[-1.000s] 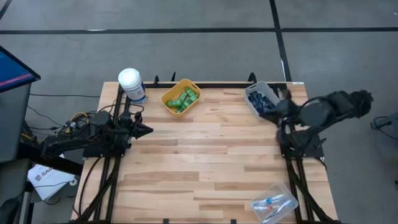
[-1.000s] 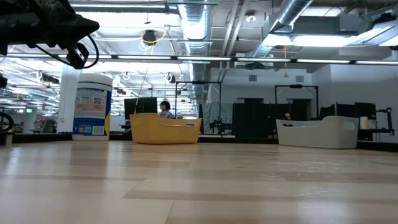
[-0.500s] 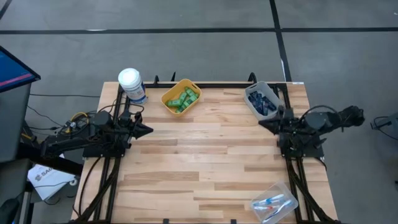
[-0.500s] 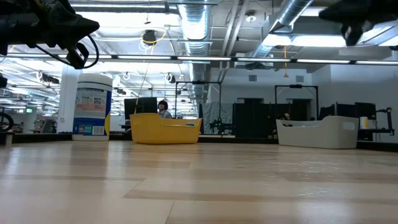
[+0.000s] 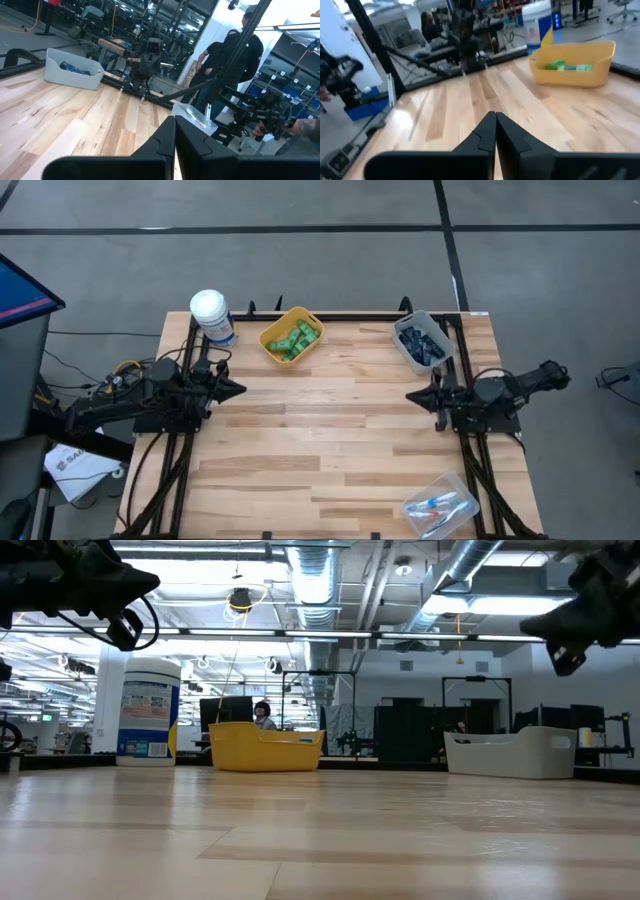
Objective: Pick & Place Travel size toiletries
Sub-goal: Return to Home Position
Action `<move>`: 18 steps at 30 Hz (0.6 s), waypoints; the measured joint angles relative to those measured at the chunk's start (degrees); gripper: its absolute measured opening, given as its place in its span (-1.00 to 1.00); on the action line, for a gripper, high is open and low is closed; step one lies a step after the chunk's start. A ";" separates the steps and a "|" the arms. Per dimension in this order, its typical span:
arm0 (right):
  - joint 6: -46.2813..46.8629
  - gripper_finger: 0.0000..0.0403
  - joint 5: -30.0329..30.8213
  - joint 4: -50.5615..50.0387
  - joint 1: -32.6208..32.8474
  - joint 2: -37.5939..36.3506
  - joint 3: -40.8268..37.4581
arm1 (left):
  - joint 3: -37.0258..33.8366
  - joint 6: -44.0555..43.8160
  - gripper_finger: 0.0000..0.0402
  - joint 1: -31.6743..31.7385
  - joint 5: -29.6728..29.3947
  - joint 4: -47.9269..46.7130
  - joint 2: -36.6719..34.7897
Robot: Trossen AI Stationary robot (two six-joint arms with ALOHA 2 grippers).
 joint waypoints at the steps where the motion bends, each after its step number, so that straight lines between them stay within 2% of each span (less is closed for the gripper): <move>1: 0.00 -1.00 -0.16 -0.02 0.00 0.07 -0.65 | 0.00 0.00 -1.00 0.00 0.00 0.00 0.00; 4: -0.30 -1.00 -1.69 -0.56 0.05 0.65 -1.31 | 0.00 0.00 -1.00 -0.01 -0.02 0.06 0.00; 18: 1.44 -1.00 -1.52 -0.04 -2.05 1.74 -1.41 | 0.00 0.00 -1.00 -0.01 -0.01 0.52 0.04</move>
